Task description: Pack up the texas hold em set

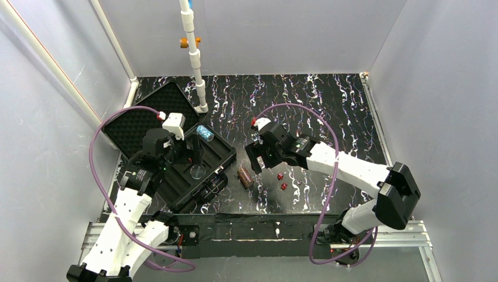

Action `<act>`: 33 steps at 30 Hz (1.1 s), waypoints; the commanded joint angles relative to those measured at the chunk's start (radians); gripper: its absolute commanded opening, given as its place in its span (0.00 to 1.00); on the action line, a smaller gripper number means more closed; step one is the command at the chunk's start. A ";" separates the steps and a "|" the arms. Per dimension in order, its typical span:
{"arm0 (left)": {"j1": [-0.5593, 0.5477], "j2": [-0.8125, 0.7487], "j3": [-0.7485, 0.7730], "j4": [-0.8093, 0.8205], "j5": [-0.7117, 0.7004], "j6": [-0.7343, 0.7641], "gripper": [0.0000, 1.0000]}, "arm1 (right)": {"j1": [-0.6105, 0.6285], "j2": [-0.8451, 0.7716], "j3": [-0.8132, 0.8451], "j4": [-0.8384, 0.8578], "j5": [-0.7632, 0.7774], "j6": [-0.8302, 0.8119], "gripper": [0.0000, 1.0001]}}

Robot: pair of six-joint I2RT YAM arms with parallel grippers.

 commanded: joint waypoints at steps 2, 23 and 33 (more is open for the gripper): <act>-0.006 -0.001 0.020 -0.001 0.004 0.011 0.93 | 0.000 0.058 -0.015 0.077 -0.127 -0.034 0.98; -0.006 -0.011 0.021 -0.009 -0.021 0.011 0.93 | 0.037 0.228 0.045 0.076 -0.156 -0.031 0.94; -0.005 -0.015 0.021 -0.011 -0.024 0.012 0.93 | 0.052 0.272 0.066 0.071 -0.154 -0.036 0.92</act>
